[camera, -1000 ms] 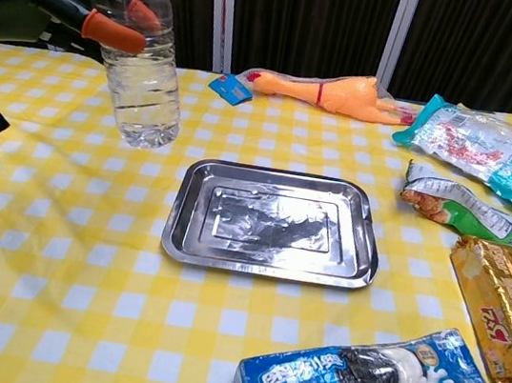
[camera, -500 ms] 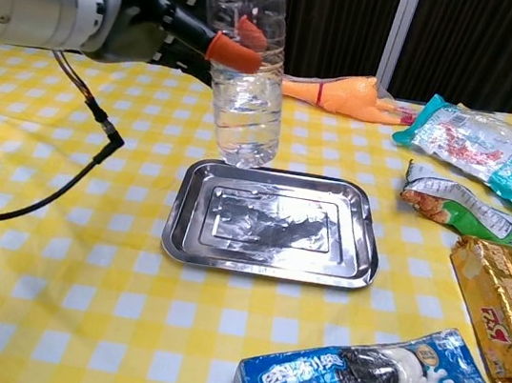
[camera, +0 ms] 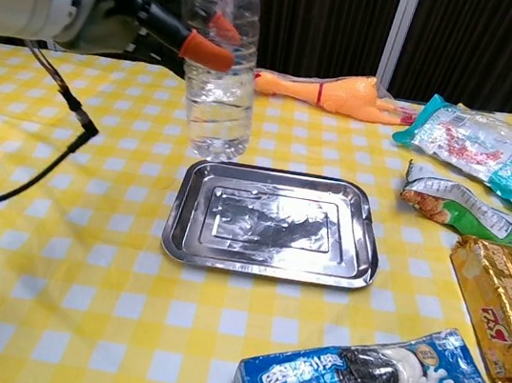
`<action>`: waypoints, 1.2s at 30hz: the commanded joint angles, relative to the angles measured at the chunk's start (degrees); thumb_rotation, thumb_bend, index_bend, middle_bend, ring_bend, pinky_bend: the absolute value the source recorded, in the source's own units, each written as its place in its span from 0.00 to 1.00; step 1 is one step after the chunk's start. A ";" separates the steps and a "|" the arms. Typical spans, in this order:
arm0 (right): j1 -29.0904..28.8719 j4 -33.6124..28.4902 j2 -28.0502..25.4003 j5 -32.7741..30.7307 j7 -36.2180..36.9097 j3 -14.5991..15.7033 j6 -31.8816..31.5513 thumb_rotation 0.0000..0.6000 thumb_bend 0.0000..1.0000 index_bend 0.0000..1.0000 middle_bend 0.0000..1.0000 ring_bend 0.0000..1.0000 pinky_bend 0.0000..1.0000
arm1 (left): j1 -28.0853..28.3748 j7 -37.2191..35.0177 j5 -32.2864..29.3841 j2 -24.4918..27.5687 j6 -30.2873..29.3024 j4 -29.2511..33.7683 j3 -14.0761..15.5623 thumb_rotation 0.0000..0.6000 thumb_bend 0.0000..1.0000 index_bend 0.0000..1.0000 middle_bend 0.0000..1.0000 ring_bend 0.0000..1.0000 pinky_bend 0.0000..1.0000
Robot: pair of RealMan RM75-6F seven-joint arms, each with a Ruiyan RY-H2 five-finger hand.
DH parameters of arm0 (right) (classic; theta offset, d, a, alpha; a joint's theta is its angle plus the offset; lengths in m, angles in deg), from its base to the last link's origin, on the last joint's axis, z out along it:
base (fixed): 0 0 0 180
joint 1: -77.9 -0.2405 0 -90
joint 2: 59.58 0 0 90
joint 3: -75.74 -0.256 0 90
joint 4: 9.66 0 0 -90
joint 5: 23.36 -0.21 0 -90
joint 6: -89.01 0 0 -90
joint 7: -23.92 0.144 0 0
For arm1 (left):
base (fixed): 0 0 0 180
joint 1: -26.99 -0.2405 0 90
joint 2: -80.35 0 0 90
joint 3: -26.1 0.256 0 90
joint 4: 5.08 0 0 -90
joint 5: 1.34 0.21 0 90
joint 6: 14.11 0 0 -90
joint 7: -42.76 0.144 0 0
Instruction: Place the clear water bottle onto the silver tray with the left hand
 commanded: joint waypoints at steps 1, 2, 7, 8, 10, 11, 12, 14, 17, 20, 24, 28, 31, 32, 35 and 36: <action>0.00 -0.22 0.03 0.12 -0.34 0.08 -0.01 1.00 0.05 0.11 0.00 0.04 0.00 | -5.77 -0.75 3.80 8.23 0.29 3.68 2.30 1.00 0.49 0.55 0.57 0.13 0.17; -0.02 -0.35 0.06 0.09 -0.54 0.14 0.09 1.00 0.05 0.11 0.00 0.04 0.00 | -8.09 -2.04 5.43 11.17 1.03 3.89 3.12 1.00 0.49 0.55 0.57 0.13 0.17; -0.17 -0.82 0.53 -0.03 -2.12 0.17 0.38 1.00 0.05 0.11 0.00 0.04 0.00 | -18.35 -15.61 13.49 21.00 10.66 -1.44 4.76 1.00 0.49 0.55 0.57 0.13 0.17; -0.20 -0.79 0.58 -0.17 -2.25 0.14 0.48 1.00 0.05 0.11 0.00 0.04 0.00 | -19.47 -17.65 15.36 21.86 12.11 -2.35 4.75 1.00 0.49 0.55 0.57 0.13 0.17; -0.29 -0.64 0.77 -0.47 -2.57 0.08 0.77 1.00 0.05 0.11 0.00 0.04 0.00 | -21.40 -21.68 18.71 23.20 14.41 -4.39 4.48 1.00 0.49 0.55 0.57 0.13 0.17; -0.33 -0.58 0.83 -0.60 -2.67 0.07 0.91 1.00 0.05 0.11 0.00 0.04 0.00 | -21.97 -23.17 19.78 23.51 15.03 -5.02 4.25 1.00 0.49 0.55 0.57 0.13 0.17; -0.38 -0.50 0.92 -0.75 -2.74 0.05 1.09 1.00 0.05 0.11 0.00 0.04 0.00 | -22.44 -24.82 21.01 23.78 15.83 -5.62 3.92 1.00 0.49 0.55 0.57 0.13 0.17; -0.47 -0.43 1.03 -0.89 -2.85 0.01 1.28 1.00 0.05 0.11 0.00 0.04 0.00 | -22.61 -26.28 22.44 23.82 16.64 -5.99 3.54 1.00 0.49 0.55 0.57 0.13 0.17; -0.55 -0.45 1.13 -0.91 -3.00 -0.02 1.35 1.00 0.05 0.11 0.00 0.04 0.00 | -21.54 -26.07 23.59 22.90 17.30 -5.60 3.35 1.00 0.49 0.55 0.57 0.13 0.17; -0.56 -0.48 1.12 -0.86 -2.90 -0.02 1.31 1.00 0.05 0.11 0.00 0.04 0.00 | -18.58 -22.42 22.01 20.08 16.67 -4.73 3.88 1.00 0.48 0.55 0.57 0.13 0.17; -0.47 -0.29 0.92 -0.96 -2.35 -0.07 1.19 1.00 0.05 0.11 0.00 0.04 0.00 | -14.20 -15.86 17.68 15.71 13.93 -3.54 4.89 1.00 0.49 0.55 0.57 0.13 0.17; -0.39 -0.14 0.70 -0.90 -1.59 -0.16 0.90 1.00 0.05 0.11 0.00 0.04 0.00 | -10.27 -10.83 13.70 11.31 10.62 -2.43 4.80 1.00 0.49 0.55 0.57 0.13 0.17; -0.36 -0.10 0.40 -0.80 -0.95 -0.27 0.66 1.00 0.05 0.11 0.00 0.04 0.00 | -6.91 -6.54 10.36 7.34 7.21 -1.87 4.51 1.00 0.49 0.55 0.57 0.13 0.17; -0.33 -0.11 0.33 -0.79 -0.78 -0.26 0.62 1.00 0.05 0.11 0.00 0.04 0.00 | -5.86 -5.19 9.32 6.02 6.07 -1.75 4.39 1.00 0.49 0.55 0.57 0.13 0.17; -0.29 -0.11 0.20 -0.46 -0.24 -0.13 0.49 1.00 0.05 0.11 0.00 0.04 0.00 | -1.82 -1.58 6.52 -0.12 2.63 -2.34 3.35 1.00 0.49 0.56 0.57 0.13 0.17; -0.30 -0.07 0.17 -0.36 -0.12 -0.07 0.50 1.00 0.05 0.11 0.00 0.04 0.00 | -0.60 -0.32 5.41 -2.46 1.06 -3.13 3.17 1.00 0.49 0.56 0.57 0.13 0.17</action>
